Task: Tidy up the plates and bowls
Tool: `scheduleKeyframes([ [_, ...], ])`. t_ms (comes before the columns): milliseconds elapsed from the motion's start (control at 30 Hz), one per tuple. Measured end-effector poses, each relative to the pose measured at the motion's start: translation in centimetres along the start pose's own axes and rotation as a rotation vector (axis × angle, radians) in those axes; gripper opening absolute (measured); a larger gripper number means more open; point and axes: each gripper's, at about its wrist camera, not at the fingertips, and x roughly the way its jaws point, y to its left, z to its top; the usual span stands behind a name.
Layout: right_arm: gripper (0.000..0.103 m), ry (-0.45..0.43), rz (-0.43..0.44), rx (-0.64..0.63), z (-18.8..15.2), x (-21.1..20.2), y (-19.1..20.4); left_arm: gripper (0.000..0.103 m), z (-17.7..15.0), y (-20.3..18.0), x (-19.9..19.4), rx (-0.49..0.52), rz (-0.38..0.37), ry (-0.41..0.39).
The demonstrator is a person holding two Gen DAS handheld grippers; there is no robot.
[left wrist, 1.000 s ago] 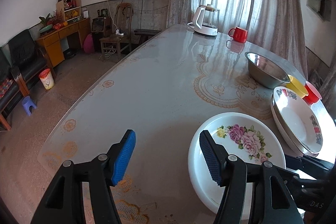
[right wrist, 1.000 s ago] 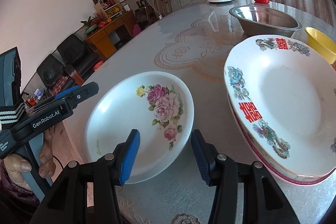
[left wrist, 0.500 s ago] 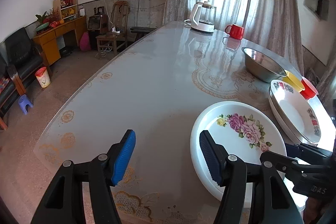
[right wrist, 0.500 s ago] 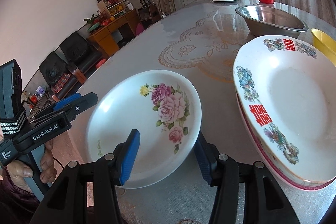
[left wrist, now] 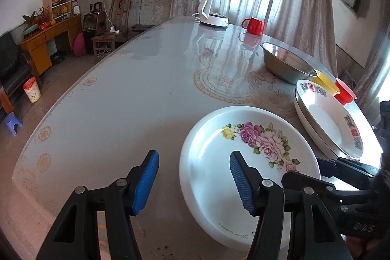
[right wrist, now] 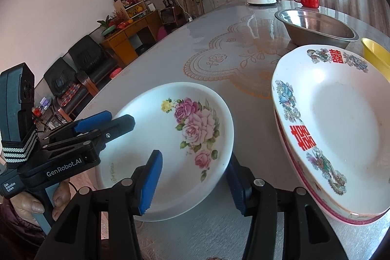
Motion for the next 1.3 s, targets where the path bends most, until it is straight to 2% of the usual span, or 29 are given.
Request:
scheduleKeyframes([
  [33,0.053,0.0,-0.002,-0.002,0.1,0.1,0.0,0.057,0.0,-0.2,0.3,0.0,-0.014,0.011],
  [67,0.053,0.0,-0.005,-0.005,0.1,0.1,0.0,0.049,0.0,-0.3,0.7,0.001,-0.029,0.022],
  [200,0.052,0.002,-0.034,-0.031,0.4,0.4,0.3,0.047,-0.2,-0.5,0.9,0.02,-0.043,-0.001],
  [267,0.049,-0.001,-0.04,-0.036,0.5,0.6,0.2,0.041,-0.2,0.1,0.9,-0.001,-0.068,-0.002],
  [400,0.045,-0.007,-0.055,-0.035,0.5,0.5,0.1,0.039,0.0,1.2,0.7,-0.059,-0.141,0.007],
  [567,0.04,-0.009,-0.048,-0.014,0.5,0.4,-0.3,0.039,0.2,0.9,-0.2,-0.064,-0.172,-0.032],
  [700,0.039,-0.013,-0.008,0.021,0.5,0.1,-0.7,0.039,0.4,0.6,0.4,-0.071,-0.15,-0.026],
  [833,0.034,-0.008,-0.087,-0.037,0.6,0.6,0.1,0.039,0.1,0.3,1.1,-0.052,-0.096,-0.018],
  [1100,0.031,0.016,-0.1,-0.062,0.7,0.6,0.1,0.042,-1.3,0.8,-0.3,-0.012,-0.08,-0.022],
  [1233,0.032,0.009,-0.096,-0.068,0.6,0.6,0.1,0.039,-1.9,0.6,-0.7,0.0,-0.099,-0.03],
  [1300,0.034,0.006,-0.091,-0.065,0.6,0.5,0.1,0.039,-2.1,0.4,-0.8,-0.017,-0.086,-0.04],
])
